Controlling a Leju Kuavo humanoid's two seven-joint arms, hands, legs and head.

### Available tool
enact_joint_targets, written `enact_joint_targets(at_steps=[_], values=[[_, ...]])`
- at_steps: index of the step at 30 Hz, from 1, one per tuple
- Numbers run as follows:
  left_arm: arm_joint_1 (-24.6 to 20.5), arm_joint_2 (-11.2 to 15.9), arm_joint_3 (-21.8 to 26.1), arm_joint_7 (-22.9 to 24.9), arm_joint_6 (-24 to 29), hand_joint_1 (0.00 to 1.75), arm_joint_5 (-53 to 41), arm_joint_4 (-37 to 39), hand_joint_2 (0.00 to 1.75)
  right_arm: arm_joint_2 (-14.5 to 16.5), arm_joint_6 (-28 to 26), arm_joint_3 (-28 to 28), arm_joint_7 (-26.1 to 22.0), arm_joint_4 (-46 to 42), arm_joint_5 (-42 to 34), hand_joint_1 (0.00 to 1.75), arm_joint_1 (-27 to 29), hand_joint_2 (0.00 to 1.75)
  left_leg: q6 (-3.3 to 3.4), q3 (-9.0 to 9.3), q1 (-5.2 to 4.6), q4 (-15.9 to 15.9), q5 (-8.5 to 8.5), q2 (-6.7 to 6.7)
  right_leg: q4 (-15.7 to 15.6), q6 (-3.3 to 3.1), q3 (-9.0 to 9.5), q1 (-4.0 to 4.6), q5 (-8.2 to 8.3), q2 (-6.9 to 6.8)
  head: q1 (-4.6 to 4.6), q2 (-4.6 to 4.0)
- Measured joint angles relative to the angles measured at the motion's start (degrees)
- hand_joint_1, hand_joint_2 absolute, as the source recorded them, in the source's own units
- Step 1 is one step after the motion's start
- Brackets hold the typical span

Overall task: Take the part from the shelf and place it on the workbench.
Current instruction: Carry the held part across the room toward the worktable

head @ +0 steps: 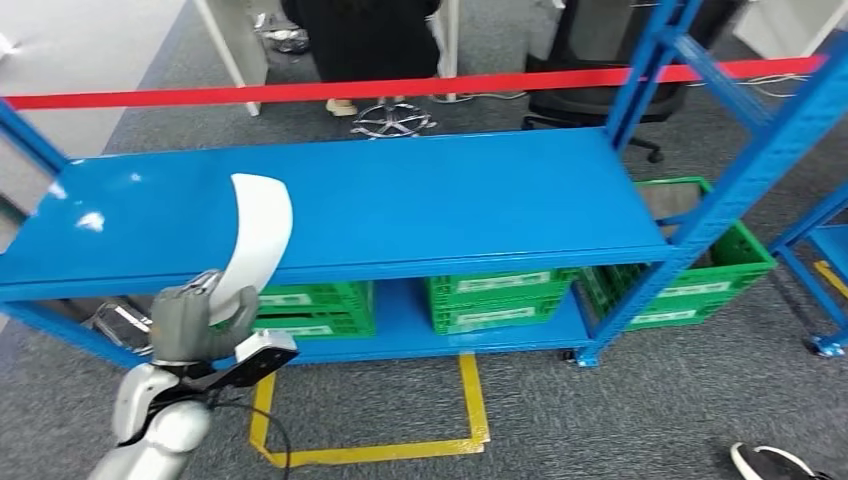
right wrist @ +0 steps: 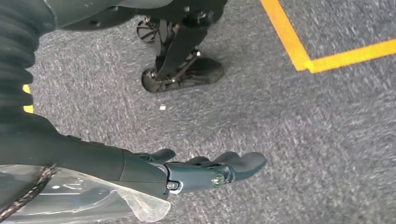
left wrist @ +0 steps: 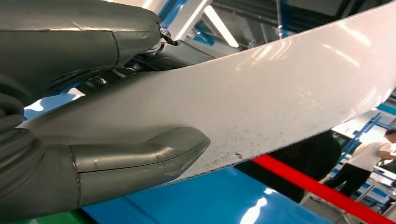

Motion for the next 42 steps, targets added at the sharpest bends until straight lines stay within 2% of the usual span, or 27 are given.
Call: enact_joint_targets(at_steps=[2, 3, 6, 8, 9, 10, 12, 13, 14, 17, 18, 19, 22, 23, 24, 25, 26, 28, 29, 31, 33, 34, 36, 38, 39, 40, 42], values=[[0.8, 0.0, 0.5, -1.4, 0.6, 1.75, 2.2, -1.3, 1.75, 0.0, 0.8, -0.5, 0.0, 0.0, -0.5, 0.00, 0.0, 1.75, -0.49, -0.42, 0.13, 0.3, -0.40, -0.19, 0.4, -1.18, -0.81, 0.09, 0.48, 0.08, -0.34, 0.00], [1.6, -0.1, 1.0, -2.9, 1.2, 1.75, 4.8, -2.1, 1.75, 0.0, 1.5, -0.8, 0.0, 0.0, -0.9, 0.00, 0.0, 1.75, -0.62, -0.85, 0.19, 1.4, -1.74, -0.45, 0.5, -1.76, -1.22, 0.13, 0.82, 0.12, -0.38, 0.00], [5.3, -1.0, 4.1, -9.7, 1.6, 1.75, 16.8, -4.8, 1.75, 0.0, 3.7, -2.1, 0.6, -0.1, -2.0, 0.00, 0.1, 1.75, -0.48, -3.43, 0.07, 10.3, -8.96, -1.19, 0.4, -3.01, -2.74, 0.58, 1.99, 0.40, -0.52, 0.00], [7.6, -1.9, 7.5, -13.4, -0.1, 1.75, 22.8, -5.7, 1.75, 0.1, 4.2, -3.0, 0.9, -0.1, -2.1, 0.00, 0.3, 1.75, 0.10, -3.93, -0.19, 14.7, -11.44, -1.29, 0.4, -3.35, -3.86, 1.13, 2.85, 0.52, -0.56, 0.00], [8.3, -2.4, 9.2, -14.5, -1.2, 1.75, 24.8, -5.8, 1.75, 0.1, 4.3, -3.4, 1.0, -0.1, -2.2, 0.00, 0.4, 1.75, 0.59, -2.98, -0.43, 14.2, -11.24, -1.31, 0.4, -3.43, -4.45, 1.43, 3.32, 0.53, -0.56, 0.00], [8.8, -2.9, 10.8, -15.2, -2.2, 1.75, 26.2, -5.9, 1.75, 0.1, 4.5, -3.8, 1.0, -0.1, -2.3, 0.00, 0.4, 1.75, 1.25, -1.01, -0.77, 11.5, -10.20, -1.34, 0.4, -3.48, -5.05, 1.73, 3.82, 0.53, -0.57, 0.00], [9.3, -3.9, 14.0, -16.0, -4.1, 1.75, 28.5, -6.1, 1.75, 0.3, 4.7, -4.7, 1.0, -0.1, -2.1, 0.00, 0.3, 1.75, 2.90, 4.28, -1.65, 3.3, -8.00, -1.36, 0.2, -3.52, -6.00, 2.15, 5.05, 0.43, -0.42, 0.01], [9.4, -4.5, 15.6, -16.3, -4.9, 1.75, 29.3, -6.2, 1.75, 0.4, 4.5, -4.9, 1.1, -0.2, -1.8, 0.00, 0.3, 1.75, 3.63, 5.98, -2.06, 0.0, -7.07, -1.35, -0.1, -3.44, -6.15, 2.17, 5.66, 0.32, -0.48, 0.01], [9.6, -5.0, 17.2, -16.6, -5.5, 1.75, 29.9, -6.2, 1.75, 0.5, 4.3, -5.1, 1.2, -0.3, -1.3, 0.00, 0.2, 1.75, 4.09, 6.76, -2.41, -1.9, -6.52, -1.36, -0.5, -3.21, -6.12, 2.02, 6.24, 0.19, -0.62, 0.01], [9.9, -6.6, 21.4, -17.1, -6.7, 1.75, 30.5, -6.3, 1.75, 0.6, 3.9, -5.3, 1.5, -0.4, 0.1, 0.00, 0.2, 1.75, 4.50, 6.03, -2.81, -3.1, -4.28, -1.59, -1.8, -2.09, -5.78, 1.50, 7.93, -0.16, -1.20, 0.00], [10.0, -7.1, 22.6, -17.1, -7.0, 1.75, 30.6, -6.2, 1.75, 0.6, 3.8, -5.4, 1.6, -0.4, 0.4, 0.00, 0.3, 1.75, 4.47, 5.68, -2.69, -3.7, -3.17, -1.75, -1.9, -1.79, -5.91, 1.53, 7.62, -0.18, -1.22, 0.00], [10.1, -7.6, 23.6, -17.1, -7.2, 1.75, 30.7, -6.2, 1.75, 0.6, 3.7, -5.5, 1.7, -0.5, 0.7, 0.00, 0.4, 1.75, 4.46, 5.13, -2.49, -4.2, -1.95, -1.93, -1.2, -1.57, -6.29, 1.61, 6.00, -0.17, -1.17, 0.00], [10.5, -8.8, 25.9, -17.1, -7.7, 1.75, 30.6, -5.9, 1.75, 0.6, 4.1, -5.7, 2.2, -0.5, 1.0, 0.00, 0.5, 1.75, 4.29, 2.49, -2.22, -4.7, 0.96, -2.48, 7.0, -1.10, -7.83, 1.68, -3.64, -0.11, -0.95, 0.00], [10.6, -9.2, 26.7, -17.1, -8.0, 1.75, 30.4, -5.7, 1.75, 0.6, 4.2, -5.8, 2.5, -0.5, 1.1, 0.00, 0.4, 1.75, 4.19, 1.47, -2.22, -4.6, 1.74, -2.68, 10.2, -0.99, -7.88, 1.68, -5.33, -0.11, -0.94, 0.00], [10.7, -9.5, 27.6, -17.1, -8.2, 1.75, 30.3, -5.5, 1.75, 0.6, 4.4, -5.9, 2.6, -0.5, 1.2, 0.00, 0.3, 1.75, 4.07, 0.43, -2.22, -4.5, 2.52, -2.90, 12.4, -0.92, -7.33, 1.68, -5.39, -0.11, -0.95, 0.00], [10.8, -9.7, 28.4, -17.1, -8.5, 1.75, 30.3, -5.3, 1.75, 0.6, 4.5, -6.1, 2.8, -0.6, 1.3, 0.00, 0.3, 1.75, 3.92, -0.65, -2.22, -4.4, 3.28, -3.18, 12.9, -0.92, -6.00, 1.69, -4.21, -0.07, -0.95, 0.00], [10.8, -9.9, 29.2, -17.1, -8.7, 1.75, 30.3, -5.0, 1.75, 0.5, 4.5, -6.2, 2.9, -0.6, 1.4, 0.00, 0.2, 1.75, 3.73, -1.70, -2.22, -4.3, 4.01, -3.57, 11.3, -1.03, -3.65, 1.69, -2.55, 0.22, -0.95, 0.00], [10.8, -10.3, 30.5, -17.1, -9.3, 1.75, 30.3, -4.6, 1.75, 0.5, 4.6, -6.4, 3.1, -0.7, 1.9, 0.00, 0.2, 1.75, 3.28, -3.37, -2.25, -3.7, 5.23, -4.42, 3.5, -1.46, 3.43, 1.69, -1.29, 2.41, -0.95, 0.00], [10.8, -10.5, 31.1, -17.0, -9.6, 1.75, 30.2, -4.5, 1.75, 0.6, 4.6, -6.4, 3.3, -0.7, 2.3, 0.00, 0.1, 1.75, 3.04, -4.04, -2.33, -3.3, 5.83, -4.86, -0.9, -1.66, 6.76, 1.68, -2.05, 3.52, -0.96, 0.00], [10.8, -10.8, 32.4, -17.0, -10.5, 1.75, 29.9, -4.0, 1.75, 0.7, 4.5, -6.4, 3.5, -0.7, 3.5, 0.00, 0.0, 1.75, 2.58, -5.04, -2.48, -2.9, 7.15, -5.84, -5.8, -2.04, 9.67, 1.83, -3.55, 4.15, -0.94, 0.00], [10.9, -11.2, 34.2, -17.0, -11.9, 1.75, 29.3, -3.2, 1.75, 1.0, 4.5, -6.4, 3.9, -0.5, 4.9, 0.00, 0.0, 1.75, 1.97, -5.76, -2.39, -2.8, 7.67, -6.35, -6.1, -2.73, 8.79, 1.75, -3.19, 2.71, -0.87, 0.00], [10.9, -11.4, 35.4, -17.0, -12.9, 1.75, 29.1, -2.7, 1.75, 1.1, 4.5, -6.4, 4.1, -0.5, 5.5, 0.00, 0.0, 1.75, 1.60, -6.13, -2.31, -2.0, 6.41, -5.82, -6.1, -3.21, 8.36, 1.71, -2.69, 1.83, -0.89, 0.00], [10.8, -12.0, 37.7, -17.1, -14.7, 1.75, 28.8, -1.5, 1.75, 1.2, 4.6, -6.3, 4.2, -0.4, 6.8, 0.00, 0.1, 1.75, 0.86, -7.20, -1.93, 3.1, 0.79, -3.80, -6.1, -3.92, 7.34, 1.68, -1.63, 0.04, -1.04, 0.00], [10.6, -12.4, 39.7, -17.1, -16.5, 1.75, 28.1, -0.4, 1.75, 1.2, 4.8, -6.1, 4.1, -0.4, 7.8, 0.00, 0.2, 1.75, 0.13, -8.06, -1.27, 10.6, -4.14, -2.69, -6.0, -4.02, 6.08, 1.75, -0.61, -1.74, -1.14, 0.00], [10.6, -12.6, 40.5, -17.2, -17.3, 1.75, 27.6, 0.0, 1.75, 1.2, 4.9, -5.9, 3.8, -0.4, 8.1, 0.00, 0.1, 1.75, -0.20, -7.88, -0.91, 13.2, -4.61, -2.46, -5.9, -3.87, 5.42, 1.74, -0.14, -2.60, -1.12, 0.00], [10.6, -12.7, 41.3, -17.2, -17.9, 1.75, 27.1, 0.4, 1.75, 1.2, 5.1, -5.8, 3.6, -0.4, 8.4, 0.00, -0.1, 1.75, -0.48, -6.96, -0.57, 14.0, -3.80, -2.25, -5.6, -3.69, 4.72, 1.71, 0.30, -3.42, -1.14, 0.00], [10.5, -13.1, 42.5, -17.5, -18.9, 1.75, 26.1, 0.9, 1.75, 1.2, 5.4, -5.5, 3.0, -0.4, 9.0, 0.00, -0.5, 1.75, -0.85, -2.54, -0.05, 9.9, -0.96, -1.20, -4.8, -3.24, 3.27, 1.62, 1.01, -4.86, -1.15, 0.00]])
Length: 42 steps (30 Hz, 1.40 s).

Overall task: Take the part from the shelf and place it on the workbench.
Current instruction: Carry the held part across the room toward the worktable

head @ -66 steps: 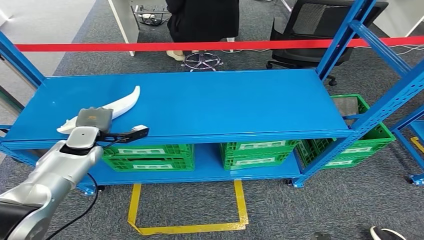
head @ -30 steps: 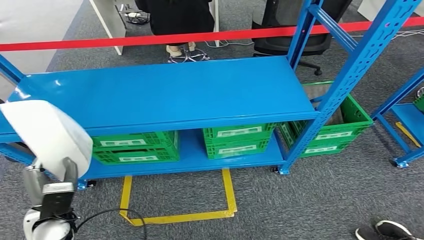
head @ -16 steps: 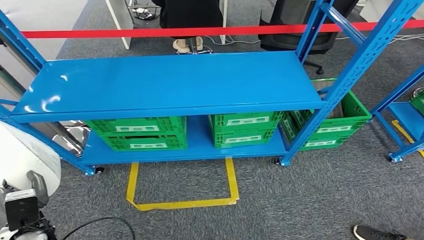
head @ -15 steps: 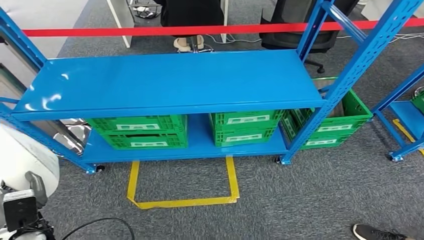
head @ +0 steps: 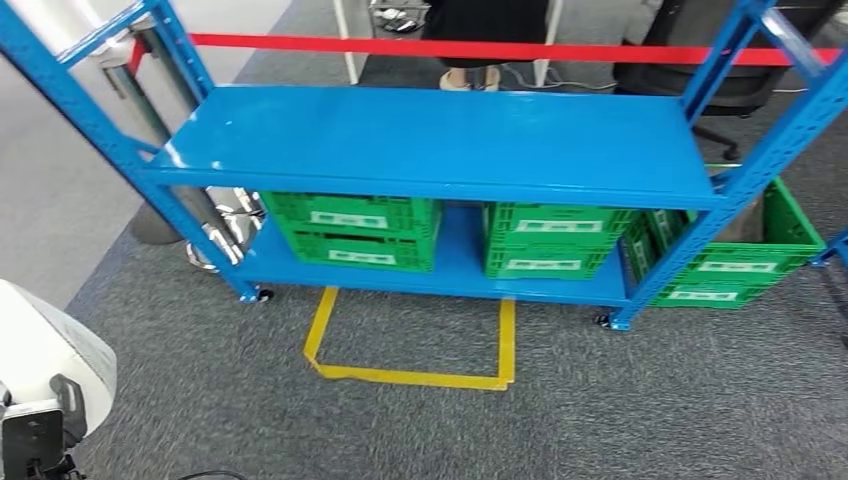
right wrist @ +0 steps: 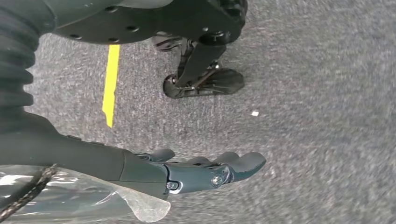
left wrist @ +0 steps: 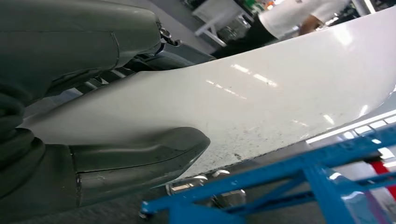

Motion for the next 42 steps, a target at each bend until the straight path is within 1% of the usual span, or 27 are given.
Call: enact_joint_targets(at_steps=[2, 4, 6, 7, 10, 11, 12, 13, 15, 17, 18, 19, 21, 22, 23, 25, 26, 27, 28, 29, 30, 32, 34, 36, 38, 40, 42], values=[[-0.3, -0.3, 1.0, -0.4, -0.7, 1.75, -0.8, 0.2, 1.75, 0.0, 0.2, 0.4, -0.6, 0.0, 0.7, 0.00, -0.3, 1.75, 0.20, 5.46, -0.12, -7.7, 0.25, 2.18, 0.8, 0.65, -1.24, 0.06, 0.55, -1.25, -0.01, 0.00], [-0.6, -0.6, 1.9, -0.7, -1.0, 1.75, -1.3, 0.3, 1.75, 0.0, 0.3, 0.8, -1.0, 0.0, 1.2, 0.00, -0.6, 1.75, 0.92, 7.54, -0.62, -12.0, -0.90, 3.04, 1.2, 1.50, -1.98, 0.14, 1.25, -2.44, -0.04, 0.00], [-0.6, -0.9, 2.7, -0.8, -1.2, 1.75, -1.6, 0.4, 1.75, 0.0, 0.4, 1.1, -1.1, 0.0, 1.6, 0.00, -0.9, 1.75, 1.91, 6.80, -0.75, -12.9, -0.77, 2.01, 1.5, 2.37, -2.74, 0.02, 1.60, -2.79, -0.01, 0.00], [-0.6, -1.1, 3.1, -0.9, -1.3, 1.75, -1.7, 0.4, 1.75, 0.0, 0.4, 1.3, -1.1, 0.0, 1.9, 0.00, -0.9, 1.75, 2.46, 6.25, -0.71, -13.2, -0.40, 1.48, 2.1, 2.68, -3.35, -0.07, 0.76, -1.68, 0.01, 0.00], [-0.9, -1.8, 3.4, -1.1, -2.0, 1.75, -2.3, 0.4, 1.75, -0.1, 0.4, 1.9, -1.1, 0.0, 2.9, 0.00, -0.6, 1.75, 4.05, 4.10, -0.94, -13.3, 1.44, -0.24, 9.9, 2.83, -6.20, -0.05, -6.43, 3.49, 0.16, 0.00], [-0.9, -2.1, 3.5, -1.2, -2.1, 1.75, -2.4, 0.4, 1.75, -0.1, 0.4, 2.1, -1.0, 0.1, 3.0, 0.00, -0.6, 1.75, 4.36, 3.29, -1.21, -13.3, 2.09, -0.89, 13.6, 2.64, -7.07, 0.07, -8.51, 4.22, 0.21, 0.00], [-0.8, -2.3, 3.5, -1.3, -2.1, 1.75, -2.4, 0.4, 1.75, -0.1, 0.3, 2.2, -1.0, 0.1, 3.1, 0.00, -0.6, 1.75, 4.53, 2.49, -1.53, -13.2, 2.72, -1.55, 16.0, 2.39, -7.39, 0.23, -9.33, 4.51, 0.20, 0.00], [-0.8, -2.4, 3.6, -1.3, -2.2, 1.75, -2.4, 0.4, 1.75, -0.1, 0.3, 2.3, -1.0, 0.1, 3.2, 0.00, -0.7, 1.75, 4.64, 1.69, -1.84, -13.1, 3.34, -2.24, 16.6, 2.01, -6.85, 0.41, -8.93, 4.66, 0.19, 0.00], [-0.8, -2.5, 3.8, -1.4, -2.2, 1.75, -2.4, 0.4, 1.75, -0.1, 0.3, 2.4, -1.0, 0.1, 3.3, 0.00, -0.8, 1.75, 4.72, 0.24, -2.33, -13.0, 4.54, -3.68, 11.9, 0.92, -2.88, 0.90, -5.88, 5.45, 0.18, 0.00], [-0.8, -2.6, 3.9, -1.4, -2.2, 1.75, -2.5, 0.5, 1.75, -0.3, 0.3, 2.6, -1.1, 0.1, 3.3, 0.00, -0.8, 1.75, 4.64, -0.90, -2.65, -12.9, 5.72, -4.99, 3.6, -0.23, 2.71, 1.32, -4.02, 7.92, 0.14, 0.00], [-0.7, -2.6, 3.9, -1.4, -2.2, 1.75, -2.5, 0.5, 1.75, -0.4, 0.3, 2.7, -1.1, 0.1, 3.4, 0.00, -0.8, 1.75, 4.53, -1.34, -2.75, -12.9, 6.38, -5.60, 0.8, -0.42, 4.46, 1.43, -3.84, 8.89, 0.14, 0.00], [-0.7, -2.6, 4.0, -1.5, -2.3, 1.75, -2.5, 0.5, 1.75, -0.5, 0.3, 2.8, -1.1, 0.2, 3.4, 0.00, -0.8, 1.75, 4.35, -1.70, -2.79, -13.0, 7.03, -6.19, -0.9, -0.45, 5.33, 1.48, -3.95, 9.27, 0.15, 0.00], [-0.3, -2.6, 4.5, -1.7, -2.6, 1.75, -2.7, 0.5, 1.75, -0.3, 0.2, 3.0, -1.2, 0.2, 3.5, 0.00, -0.8, 1.75, 3.87, -2.22, -2.82, -13.1, 8.02, -7.17, -1.5, -0.41, 4.90, 1.34, -3.30, 8.05, 0.29, 0.00], [-0.1, -2.7, 4.8, -1.8, -2.9, 1.75, -2.8, 0.5, 1.75, -0.3, 0.1, 3.0, -1.2, 0.3, 3.5, 0.00, -0.8, 1.75, 3.49, -2.54, -2.85, -12.8, 7.41, -6.64, -1.6, -0.68, 4.59, 1.20, -2.83, 7.29, 0.30, 0.00], [0.0, -2.8, 5.2, -1.9, -3.1, 1.75, -2.8, 0.5, 1.75, -0.3, 0.1, 3.0, -1.3, 0.4, 3.5, 0.00, -0.8, 1.75, 3.00, -3.02, -2.78, -11.5, 5.63, -5.51, -1.7, -1.06, 4.16, 1.06, -2.28, 6.43, 0.21, 0.00], [0.2, -2.9, 5.6, -2.0, -3.6, 1.75, -2.9, 0.7, 1.75, -0.3, -0.1, 3.0, -1.5, 0.4, 3.5, 0.00, -0.5, 1.75, 1.79, -4.56, -2.14, -5.2, -0.27, -2.56, -1.6, -1.49, 3.34, 0.99, -1.38, 4.58, 0.02, 0.00], [0.2, -2.9, 5.7, -2.1, -3.7, 1.75, -3.0, 0.7, 1.75, -0.3, -0.1, 3.0, -1.6, 0.4, 3.5, 0.00, -0.4, 1.75, 1.21, -5.34, -1.61, -1.2, -2.79, -1.74, -1.4, -1.51, 2.74, 0.99, -1.00, 3.58, -0.04, 0.00], [0.3, -3.0, 5.7, -2.2, -3.8, 1.75, -3.0, 0.8, 1.75, -0.3, -0.1, 3.0, -1.6, 0.4, 3.5, 0.00, -0.4, 1.75, 0.70, -5.73, -1.09, 2.1, -4.08, -1.33, -1.0, -1.33, 2.13, 0.95, -0.68, 2.65, -0.03, 0.00], [0.4, -3.0, 5.7, -2.2, -3.7, 1.75, -3.0, 0.8, 1.75, -0.3, -0.1, 3.0, -1.6, 0.4, 3.5, 0.00, -0.5, 1.75, 0.24, -5.39, -0.63, 3.7, -4.09, -1.05, -0.6, -1.12, 1.34, 0.86, -0.42, 1.77, -0.06, 0.00], [0.5, -3.0, 5.6, -2.3, -3.5, 1.75, -3.0, 0.8, 1.75, -0.3, -0.1, 3.0, -1.7, 0.4, 3.5, 0.00, -0.6, 1.75, -0.15, -4.08, -0.24, 3.1, -3.13, -0.82, -0.2, -0.91, 0.56, 0.73, -0.22, 0.95, -0.06, 0.00], [0.6, -3.0, 5.5, -2.3, -3.3, 1.75, -3.0, 0.8, 1.75, -0.3, -0.1, 3.0, -1.7, 0.4, 3.5, 0.00, -0.7, 1.75, -0.48, -1.76, 0.07, 0.5, -1.74, -0.36, 0.3, -0.71, -0.14, 0.60, -0.08, 0.17, -0.08, 0.00], [0.6, -3.0, 5.1, -2.4, -2.8, 1.75, -3.0, 0.8, 1.75, -0.3, -0.1, 3.0, -1.7, 0.4, 3.5, 0.00, -0.9, 1.75, -0.65, 3.60, 0.14, -7.3, -0.33, 2.01, 1.1, -0.20, -1.15, 0.52, 0.11, -1.27, -0.10, 0.00], [0.8, -3.0, 4.4, -2.3, -2.1, 1.75, -2.9, 0.6, 1.75, -0.4, 0.0, 3.0, -1.7, 0.4, 3.6, 0.00, -1.0, 1.75, 0.12, 5.93, -0.39, -11.7, -0.40, 3.72, 1.5, 0.67, -1.65, 0.57, 0.53, -2.53, -0.08, 0.00], [1.1, -3.0, 3.9, -2.2, -1.5, 1.75, -2.9, 0.4, 1.75, -0.4, 0.0, 3.0, -1.8, 0.4, 3.6, 0.00, -1.2, 1.75, 1.52, 5.34, -0.80, -12.4, 0.18, 3.00, 1.5, 1.65, -1.96, 0.41, 1.02, -3.49, -0.08, 0.00], [1.4, -3.2, 3.4, -1.9, -0.9, 1.75, -2.7, 0.1, 1.75, -0.5, 0.1, 3.1, -1.8, 0.4, 3.7, 0.00, -1.3, 1.75, 3.00, 4.38, -0.83, -12.9, 1.32, 1.95, 2.8, 2.36, -2.84, 0.08, -0.79, -1.20, -0.09, 0.00], [1.6, -3.3, 2.1, -1.5, -0.1, 1.75, -2.4, -0.4, 1.75, -0.6, 0.1, 3.1, -1.8, 0.4, 3.7, 0.00, -1.1, 1.75, 4.08, 3.11, -0.90, -13.1, 2.58, 0.75, 7.8, 2.57, -4.60, -0.05, -5.71, 2.85, 0.00, 0.00], [2.0, -3.4, 0.3, -1.0, 0.9, 1.75, -1.7, -0.8, 1.75, -0.7, 0.1, 3.1, -1.7, 0.4, 3.7, 0.00, -0.9, 1.75, 4.48, 1.59, -1.21, -13.0, 3.80, -0.71, 14.5, 2.43, -6.09, 0.03, -9.67, 4.46, 0.05, 0.00]])
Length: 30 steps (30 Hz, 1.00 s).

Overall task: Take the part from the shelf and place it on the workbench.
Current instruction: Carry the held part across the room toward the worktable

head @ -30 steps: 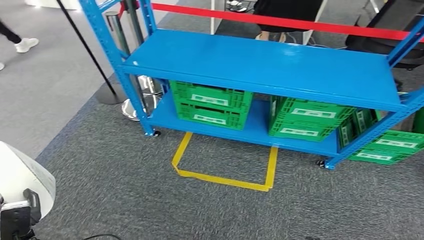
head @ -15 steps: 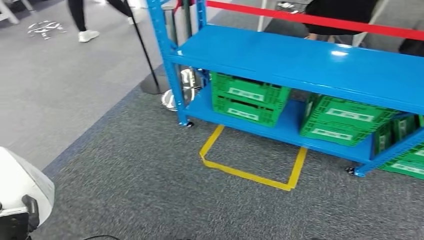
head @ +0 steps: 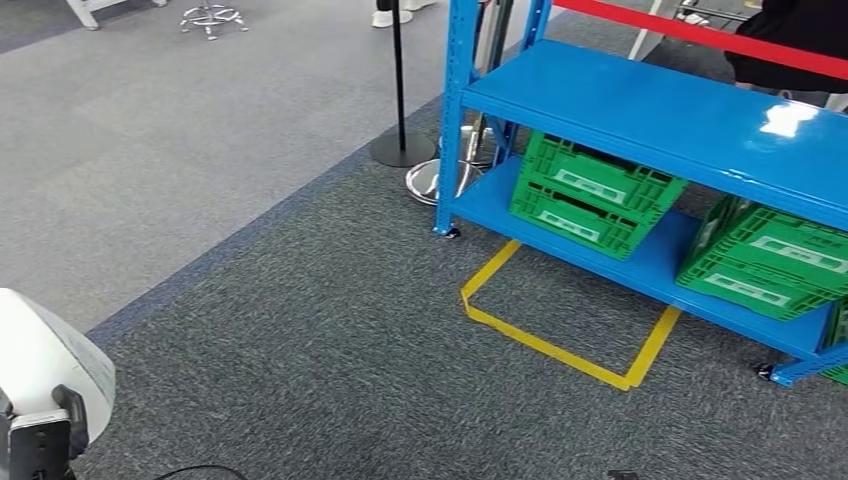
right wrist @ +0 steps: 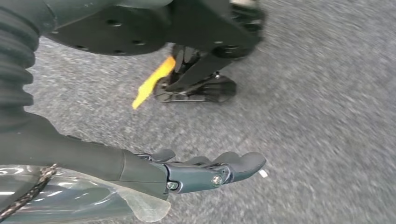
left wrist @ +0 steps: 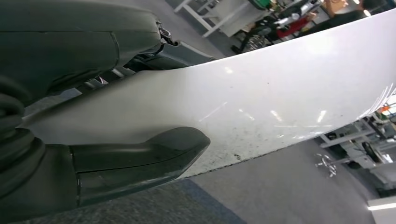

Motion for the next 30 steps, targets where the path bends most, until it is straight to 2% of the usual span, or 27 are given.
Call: enact_joint_targets(at_steps=[1, 2, 3, 5, 6, 7, 8, 9, 10, 11, 12, 13, 14, 15, 16, 17, 18, 19, 21, 22, 23, 24, 25, 26, 27, 29, 30], values=[[0.4, -0.1, -0.9, 0.2, 0.5, 1.75, 0.4, -0.1, 1.75, -0.1, 0.0, 0.0, 0.0, 0.0, 0.0, 0.00, 0.0, 1.75, 0.05, -0.78, -0.17, 0.1, 0.62, -0.75, 1.7, -0.11, 0.09, 0.03, -0.25, 0.18, -0.02, 0.00], [0.7, -0.1, -1.7, 0.4, 0.9, 1.75, 0.8, -0.2, 1.75, -0.2, 0.0, 0.0, 0.0, 0.0, 0.0, 0.00, 0.0, 1.75, 0.02, -1.58, -0.30, 0.1, 1.25, -1.49, 1.6, -0.24, 0.99, 0.05, 0.68, 0.27, -0.01, 0.00], [1.1, -0.2, -2.4, 0.5, 1.3, 1.75, 1.2, -0.3, 1.75, -0.3, 0.0, 0.0, 0.1, 0.0, 0.0, 0.00, 0.0, 1.75, -0.08, -2.37, -0.37, 0.2, 1.89, -2.25, -0.5, -0.40, 2.85, 0.05, 2.42, 0.49, -0.01, 0.00], [1.6, -0.3, -3.6, 0.7, 2.1, 1.75, 2.0, -0.6, 1.75, -0.6, -0.1, 0.0, 0.2, 0.0, 0.0, 0.00, -0.1, 1.75, -0.49, -3.82, -0.46, 0.4, 3.22, -3.72, -8.5, -0.79, 8.50, -0.02, 4.96, 2.67, 0.00, 0.00], [1.9, -0.4, -4.2, 0.7, 2.5, 1.75, 2.5, -0.8, 1.75, -0.7, -0.2, 0.0, 0.3, 0.0, 0.0, 0.00, -0.1, 1.75, -0.75, -4.36, -0.52, 0.4, 3.91, -4.38, -12.1, -0.96, 10.82, -0.06, 5.21, 3.85, -0.04, 0.00], [2.1, -0.4, -4.7, 0.7, 2.8, 1.75, 2.7, -1.0, 1.75, -0.7, -0.2, 0.0, 0.4, 0.0, 0.0, 0.00, -0.1, 1.75, -1.03, -4.73, -0.57, 0.5, 4.60, -5.01, -14.5, -1.07, 12.16, -0.07, 4.98, 4.71, 0.00, 0.00], [2.4, -0.5, -5.1, 0.7, 3.0, 1.75, 2.9, -1.2, 1.75, -0.7, -0.2, 0.0, 0.5, 0.0, 0.0, 0.00, -0.1, 1.75, -1.33, -4.99, -0.62, 0.4, 5.29, -5.63, -15.6, -1.17, 12.56, 0.00, 4.75, 4.78, 0.03, 0.00], [2.7, -0.5, -5.3, 0.8, 3.1, 1.75, 3.0, -1.3, 1.75, -0.7, -0.2, 0.0, 0.6, 0.0, 0.0, 0.00, 0.0, 1.75, -1.63, -5.14, -0.60, 0.2, 5.98, -6.31, -15.5, -1.37, 11.99, -0.04, 4.99, 4.12, 0.06, 0.00], [3.0, -0.6, -5.5, 0.8, 3.1, 1.75, 3.0, -1.4, 1.75, -0.7, -0.2, 0.0, 0.6, 0.1, 0.0, 0.00, -0.1, 1.75, -1.93, -5.45, -0.62, 0.3, 5.92, -6.30, -15.4, -1.65, 11.43, -0.10, 5.41, 3.32, 0.08, 0.00], [3.3, -0.6, -5.6, 0.8, 3.2, 1.75, 3.1, -1.5, 1.75, -0.7, -0.2, 0.0, 0.7, 0.1, 0.0, 0.00, -0.1, 1.75, -2.23, -5.88, -0.63, 1.0, 4.72, -5.56, -15.3, -2.09, 10.90, -0.15, 5.94, 2.48, -0.11, 0.00], [3.4, -0.7, -5.7, 0.9, 3.2, 1.75, 3.1, -1.5, 1.75, -0.7, -0.2, 0.0, 0.7, 0.1, 0.0, 0.00, 0.0, 1.75, -2.55, -6.44, -0.60, 2.8, 2.27, -4.31, -15.3, -2.49, 10.27, -0.21, 6.54, 1.51, -0.33, 0.00], [3.5, -0.7, -5.9, 0.9, 3.2, 1.75, 3.2, -1.6, 1.75, -0.7, -0.3, 0.0, 0.7, 0.1, 0.0, 0.00, 0.0, 1.75, -2.86, -7.07, -0.48, 5.8, -1.12, -2.65, -15.3, -2.76, 9.70, -0.10, 7.11, 0.57, -0.53, 0.00], [3.5, -0.7, -6.1, 1.0, 3.2, 1.75, 3.2, -1.6, 1.75, -0.8, -0.3, 0.0, 0.7, 0.1, 0.0, 0.00, 0.2, 1.75, -3.19, -7.56, -0.25, 9.7, -4.41, -1.46, -15.3, -2.92, 9.06, 0.05, 7.68, -0.40, -0.71, 0.00], [3.5, -0.7, -6.3, 1.0, 3.2, 1.75, 3.3, -1.6, 1.75, -0.8, -0.3, -0.1, 0.7, 0.1, 0.0, 0.00, 0.2, 1.75, -3.49, -7.83, 0.04, 13.6, -6.56, -0.79, -15.2, -2.90, 8.37, 0.18, 8.21, -1.45, -0.74, 0.00], [3.5, -0.7, -6.4, 1.0, 3.2, 1.75, 3.3, -1.6, 1.75, -0.9, -0.3, -0.1, 0.7, 0.1, 0.0, 0.00, 0.2, 1.75, -3.74, -7.65, 0.33, 16.6, -7.17, -0.46, -15.1, -2.82, 7.68, 0.28, 8.74, -2.42, -0.73, 0.00], [3.6, -0.8, -6.5, 1.1, 3.2, 1.75, 3.3, -1.6, 1.75, -0.9, -0.3, -0.1, 0.7, 0.1, 0.0, 0.00, 0.1, 1.75, -3.93, -6.84, 0.60, 18.1, -6.45, -0.27, -15.0, -2.70, 6.98, 0.34, 9.25, -3.36, -0.75, 0.00], [3.6, -0.8, -6.6, 1.1, 3.2, 1.75, 3.3, -1.6, 1.75, -0.9, -0.3, -0.1, 0.7, 0.1, 0.0, 0.00, 0.1, 1.75, -4.04, -5.05, 0.79, 17.3, -4.92, -0.01, -14.7, -2.56, 6.25, 0.38, 9.73, -4.21, -0.75, 0.00], [3.6, -0.8, -6.7, 1.1, 3.2, 1.75, 3.3, -1.6, 1.75, -0.9, -0.3, -0.1, 0.7, 0.1, 0.0, 0.00, 0.0, 1.75, -4.06, -2.42, 0.91, 14.7, -3.56, 0.53, -14.5, -2.39, 5.62, 0.41, 10.15, -4.94, -0.76, 0.00], [3.6, -0.8, -6.9, 1.1, 3.2, 1.75, 3.4, -1.7, 1.75, -0.9, -0.3, -0.1, 0.7, 0.1, 0.0, 0.00, 0.0, 1.75, -3.65, 4.07, 0.66, 6.2, -3.54, 2.63, -13.9, -1.86, 4.58, 0.51, 10.88, -6.23, -0.72, 0.00], [3.6, -0.7, -7.0, 1.1, 3.3, 1.75, 3.6, -1.8, 1.75, -0.9, -0.3, -0.1, 0.7, 0.1, 0.0, 0.00, -0.1, 1.75, -3.28, 6.20, 0.39, 2.7, -4.27, 3.38, -13.8, -1.53, 4.26, 0.52, 11.29, -6.83, -0.73, 0.00], [3.6, -0.7, -7.0, 1.2, 3.3, 1.75, 3.9, -1.9, 1.75, -0.9, -0.3, -0.1, 0.7, 0.1, 0.0, 0.00, -0.2, 1.75, -2.84, 7.26, 0.03, 0.5, -4.95, 3.68, -13.7, -1.19, 3.97, 0.46, 11.73, -7.40, -0.70, 0.00], [3.7, -0.8, -7.1, 1.2, 3.4, 1.75, 4.4, -2.0, 1.75, -0.9, -0.3, -0.1, 0.8, 0.1, 0.0, 0.00, -0.3, 1.75, -2.37, 7.20, -0.24, -0.5, -5.07, 3.29, -13.7, -0.84, 3.73, 0.32, 12.19, -7.94, -0.69, 0.00], [3.8, -0.8, -7.1, 1.3, 3.6, 1.75, 4.8, -2.0, 1.75, -0.9, -0.3, -0.1, 0.8, 0.1, 0.0, 0.00, -0.4, 1.75, -1.85, 6.74, -0.29, -0.8, -4.75, 2.85, -13.5, -0.48, 3.43, 0.12, 12.22, -7.77, -0.72, 0.00], [3.9, -0.9, -7.2, 1.3, 3.8, 1.75, 5.3, -2.1, 1.75, -0.9, -0.3, -0.1, 0.8, 0.1, 0.0, 0.00, -0.4, 1.75, -1.27, 6.21, -0.32, -1.1, -4.33, 2.38, -13.0, -0.19, 2.94, -0.05, 11.41, -6.65, -0.69, 0.00], [4.0, -1.0, -7.3, 1.3, 4.0, 1.75, 5.7, -2.2, 1.75, -0.9, -0.3, -0.2, 0.8, 0.1, 0.0, 0.00, -0.4, 1.75, -0.66, 5.62, -0.29, -1.3, -3.79, 1.89, -11.5, 0.00, 2.31, -0.14, 9.59, -4.95, -0.64, 0.00], [4.0, -1.1, -7.7, 1.3, 4.4, 1.75, 6.4, -2.2, 1.75, -0.9, -0.3, -0.3, 0.9, 0.1, 0.0, 0.00, 0.0, 1.75, 0.31, 4.21, -0.48, -1.3, -2.63, 0.72, -5.9, 0.00, 0.66, -0.13, 4.08, -1.32, -0.48, 0.00], [4.0, -1.1, -8.0, 1.3, 4.7, 1.75, 6.6, -2.2, 1.75, -0.9, -0.3, -0.4, 0.9, 0.1, 0.0, 0.00, 0.1, 1.75, 0.58, 3.40, -0.69, -1.2, -2.01, 0.00, -2.4, -0.11, -0.06, -0.05, 2.00, -0.48, -0.43, 0.00]])
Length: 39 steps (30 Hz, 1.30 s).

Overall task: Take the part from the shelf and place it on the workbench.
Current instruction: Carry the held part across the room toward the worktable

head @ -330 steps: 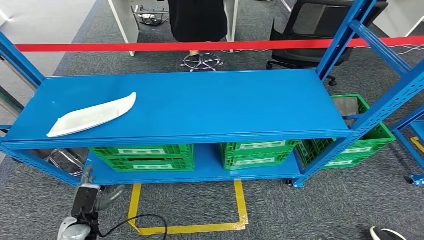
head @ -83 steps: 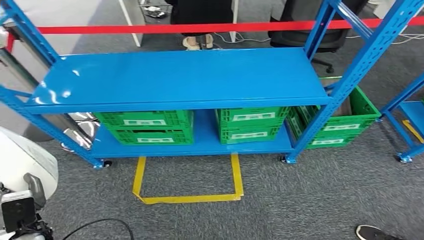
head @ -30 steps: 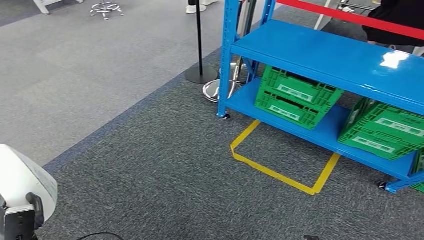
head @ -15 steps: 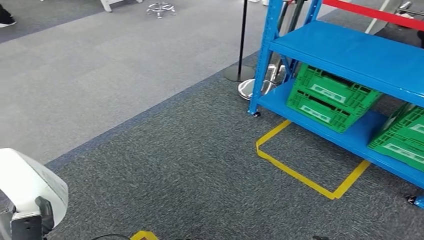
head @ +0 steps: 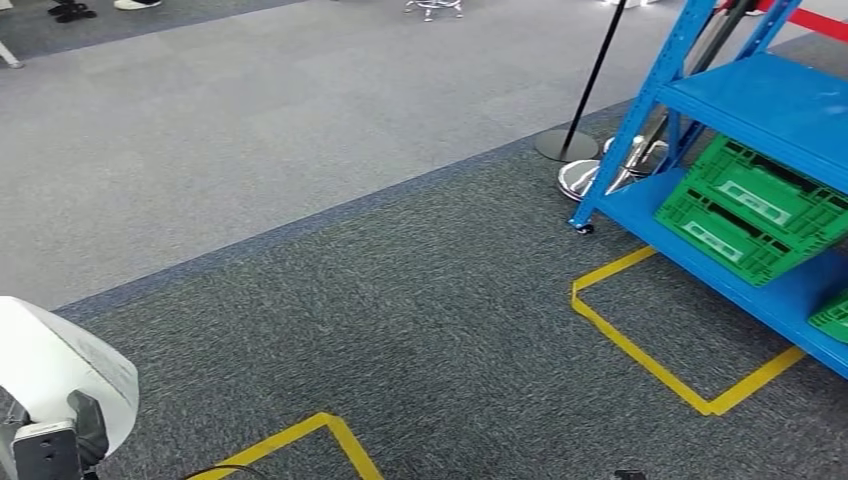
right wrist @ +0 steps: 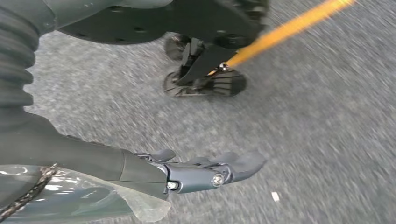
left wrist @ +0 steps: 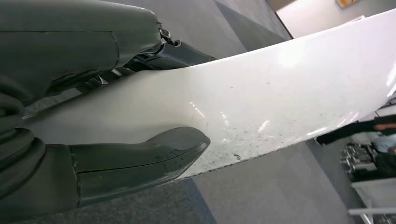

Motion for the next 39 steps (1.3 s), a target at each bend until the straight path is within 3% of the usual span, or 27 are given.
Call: enact_joint_targets(at_steps=[1, 2, 3, 5, 6, 8, 10, 11, 13, 15, 16, 17, 18, 19, 21, 23, 25, 26, 28, 30, 31, 32, 33, 34, 36, 37, 39], values=[[0.1, 0.0, -0.3, -0.1, 0.4, 1.75, 0.2, 0.0, 1.75, 0.0, 0.0, -0.1, 0.0, 0.0, 0.0, 0.00, 0.1, 1.75, 0.14, -0.83, -0.24, 0.0, 0.60, -0.73, 2.8, -0.13, -0.43, 0.08, -0.58, 0.40, 0.01, 0.00], [0.3, 0.0, -0.6, -0.3, 1.2, 1.75, 0.5, -0.2, 1.75, -0.1, 0.0, -0.3, 0.0, 0.0, 0.0, 0.00, 0.1, 1.75, 0.18, -1.70, -0.44, 0.1, 1.21, -1.44, 4.4, -0.33, -0.41, 0.18, 0.33, 0.61, -0.01, 0.00], [0.7, -0.1, -1.0, -0.7, 2.4, 1.75, 0.8, -0.6, 1.75, -0.2, 0.0, -0.4, 0.0, 0.0, 0.0, 0.00, 0.0, 1.75, 0.16, -2.60, -0.59, 0.3, 1.85, -2.13, 4.3, -0.60, 0.34, 0.29, 2.37, 0.81, -0.02, 0.00], [1.6, -0.3, -1.9, -1.7, 6.3, 1.75, 1.6, -2.1, 1.75, -0.5, 0.0, -0.6, 0.0, 0.0, 0.1, 0.00, 0.0, 1.75, -0.04, -4.25, -0.69, 0.9, 2.92, -3.46, -0.8, -1.35, 4.35, 0.56, 5.83, 2.43, -0.02, 0.00], [2.1, -0.3, -2.5, -2.2, 8.7, 1.75, 2.0, -3.2, 1.75, -0.6, 0.0, -0.8, 0.0, 0.0, 0.1, 0.00, 0.0, 1.75, -0.20, -4.96, -0.77, 1.3, 3.33, -4.13, -5.0, -1.65, 7.26, 0.59, 5.93, 3.68, -0.02, 0.00], [3.0, -0.4, -3.7, -3.0, 13.2, 1.75, 2.5, -6.0, 1.75, -0.8, 0.0, -0.9, 0.1, 0.0, 0.3, 0.00, 0.0, 1.75, -0.58, -5.98, -0.91, 2.1, 4.19, -5.38, -11.3, -1.72, 11.01, 0.58, 4.04, 5.22, -0.01, 0.00], [4.1, -0.5, -4.9, -3.2, 16.4, 1.75, 2.7, -8.9, 1.75, -0.7, 0.1, -1.0, 0.2, 0.0, 0.6, 0.00, 0.0, 1.75, -1.02, -6.59, -0.94, 2.4, 4.96, -6.68, -13.1, -1.70, 11.57, 0.46, 3.30, 4.09, 0.05, 0.00], [4.7, -0.5, -5.4, -3.2, 17.3, 1.75, 2.6, -10.1, 1.75, -0.7, 0.2, -1.0, 0.2, 0.0, 0.6, 0.00, 0.0, 1.75, -1.26, -6.85, -0.94, 2.9, 4.66, -6.52, -13.1, -1.90, 11.51, 0.35, 3.54, 3.29, -0.03, 0.00], [5.7, -0.5, -6.5, -3.2, 18.4, 1.75, 2.2, -12.0, 1.75, -0.7, 0.2, -1.1, 0.2, 0.0, 0.7, 0.00, 0.1, 1.75, -1.95, -8.07, -0.75, 6.3, 1.44, -4.37, -13.3, -2.29, 11.38, 0.13, 3.99, 1.50, -0.26, 0.00], [6.1, -0.5, -7.6, -3.2, 18.8, 1.75, 1.1, -13.3, 1.75, -0.7, 0.2, -1.3, 0.3, 0.0, 0.7, 0.00, 0.3, 1.75, -2.76, -10.25, -0.25, 13.6, -3.46, -1.64, -13.2, -2.33, 11.21, 0.22, 4.23, -0.41, -0.45, 0.00], [6.2, -0.5, -8.2, -3.2, 18.8, 1.75, 0.4, -13.8, 1.75, -0.7, 0.2, -1.4, 0.3, 0.0, 0.7, 0.00, 0.4, 1.75, -3.11, -11.03, 0.12, 16.9, -4.88, -0.96, -13.2, -2.27, 11.11, 0.23, 4.30, -1.42, -0.45, 0.00], [6.4, -0.5, -8.8, -3.2, 18.9, 1.75, -0.2, -14.1, 1.75, -0.7, 0.2, -1.5, 0.2, 0.0, 0.7, 0.00, 0.5, 1.75, -3.42, -11.10, 0.52, 18.6, -5.19, -0.51, -13.1, -2.18, 11.03, 0.20, 4.34, -2.38, -0.45, 0.00], [6.7, -0.5, -9.3, -3.2, 18.9, 1.75, -0.8, -14.4, 1.75, -0.8, 0.2, -1.6, 0.2, 0.0, 0.8, 0.00, 0.5, 1.75, -3.68, -10.21, 0.91, 18.3, -4.43, -0.17, -13.1, -2.07, 10.99, 0.15, 4.33, -3.26, -0.46, 0.00], [6.9, -0.5, -9.7, -3.2, 19.1, 1.75, -1.3, -14.7, 1.75, -0.8, 0.2, -1.7, 0.2, 0.0, 0.8, 0.00, 0.4, 1.75, -3.87, -8.37, 1.23, 15.9, -2.92, 0.28, -13.1, -1.89, 11.05, 0.08, 4.27, -4.01, -0.47, 0.00], [7.2, -0.5, -10.5, -3.2, 19.5, 1.75, -2.8, -15.5, 1.75, -0.8, 0.3, -1.9, 0.1, 0.0, 0.8, 0.00, 0.2, 1.75, -3.87, -3.92, 1.30, 8.8, -0.43, 2.39, -13.0, -1.28, 11.33, 0.04, 3.99, -5.38, -0.47, 0.00], [7.5, -0.5, -11.4, -3.1, 19.9, 1.75, -4.4, -16.2, 1.75, -0.8, 0.3, -2.0, 0.0, 0.0, 0.9, 0.00, 0.0, 1.75, -3.17, -1.80, 0.77, 5.0, -0.10, 4.03, -13.0, -0.55, 11.73, 0.11, 3.79, -6.57, -0.44, 0.00], [7.7, -0.5, -11.9, -2.9, 20.2, 1.75, -5.7, -16.8, 1.75, -0.8, 0.3, -2.1, -0.1, 0.0, 0.9, 0.00, -0.2, 1.75, -1.99, -1.83, 0.38, 4.1, -0.64, 3.36, -12.9, 0.21, 11.91, 0.13, 3.72, -7.71, -0.44, 0.00], [7.8, -0.5, -12.2, -2.8, 20.3, 1.75, -6.2, -17.1, 1.75, -0.8, 0.4, -2.1, -0.1, 0.0, 0.9, 0.00, -0.4, 1.75, -1.47, -1.81, 0.38, 3.5, -0.79, 2.71, -12.7, 0.58, 11.79, 0.05, 3.42, -7.27, -0.39, 0.01], [7.9, -0.6, -12.8, -2.7, 20.7, 1.75, -7.1, -17.6, 1.75, -0.8, 0.5, -2.2, -0.2, 0.0, 0.9, 0.00, -0.7, 1.75, -0.49, -1.67, 0.49, 2.7, -0.84, 1.42, -9.3, 0.88, 9.62, -0.13, 1.50, -4.03, -0.04, 0.01], [7.9, -0.6, -13.5, -2.7, 21.1, 1.75, -8.2, -17.9, 1.75, -0.7, 0.6, -2.3, -0.3, 0.0, 1.0, 0.00, -0.5, 1.75, 0.30, -1.64, 0.26, 2.5, -0.95, 0.08, -0.9, 0.69, 4.71, -0.22, -1.40, -0.33, 0.23, 0.00], [7.9, -0.6, -13.8, -2.7, 21.3, 1.75, -8.6, -17.9, 1.75, -0.7, 0.6, -2.3, -0.3, 0.0, 1.0, 0.00, -0.3, 1.75, 0.57, -1.57, 0.06, 2.5, -1.03, -0.75, 3.2, 0.60, 2.01, -0.20, -2.21, 0.34, 0.22, 0.00], [7.9, -0.6, -14.0, -2.7, 21.5, 1.75, -9.0, -17.9, 1.75, -0.8, 0.7, -2.3, -0.3, 0.0, 1.1, 0.00, -0.1, 1.75, 0.75, -1.40, -0.15, 2.5, -1.11, -1.64, 5.6, 0.49, 0.03, -0.14, -1.95, 0.61, 0.20, 0.00], [8.0, -0.7, -14.1, -2.7, 21.6, 1.75, -9.2, -18.0, 1.75, -0.8, 0.7, -2.3, -0.3, 0.0, 1.1, 0.00, 0.1, 1.75, 0.83, -1.14, -0.32, 2.5, -1.20, -2.57, 5.6, 0.35, -0.87, -0.07, -0.48, 0.76, 0.19, 0.00], [8.0, -0.7, -14.3, -2.7, 21.7, 1.75, -9.4, -18.0, 1.75, -0.8, 0.7, -2.3, -0.3, 0.0, 1.1, 0.00, 0.1, 1.75, 0.84, -0.81, -0.43, 2.5, -1.32, -3.45, 3.4, 0.15, -0.60, -0.01, 1.98, 1.03, 0.19, 0.00], [8.1, -0.7, -14.5, -2.7, 22.0, 1.75, -9.7, -18.2, 1.75, -0.8, 0.6, -2.3, -0.3, 0.0, 1.1, 0.00, 0.1, 1.75, 0.67, -0.24, -0.61, 2.6, -1.74, -4.99, -4.1, -0.34, 1.75, 0.01, 6.89, 3.20, 0.19, 0.00], [8.0, -0.7, -14.7, -2.7, 22.1, 1.75, -9.9, -18.2, 1.75, -0.8, 0.6, -2.3, -0.3, 0.0, 1.1, 0.00, 0.0, 1.75, 0.47, -0.19, -0.63, 2.7, -1.99, -5.69, -7.3, -0.45, 3.16, -0.05, 7.83, 4.44, 0.17, 0.00], [8.1, -0.7, -14.9, -2.7, 22.6, 1.75, -10.2, -18.4, 1.75, -0.8, 0.6, -2.3, -0.3, 0.0, 1.1, 0.00, 0.0, 1.75, -0.10, -0.54, -0.51, 2.8, -2.28, -7.02, -10.2, -0.55, 4.74, -0.04, 7.40, 5.60, 0.13, 0.00]])
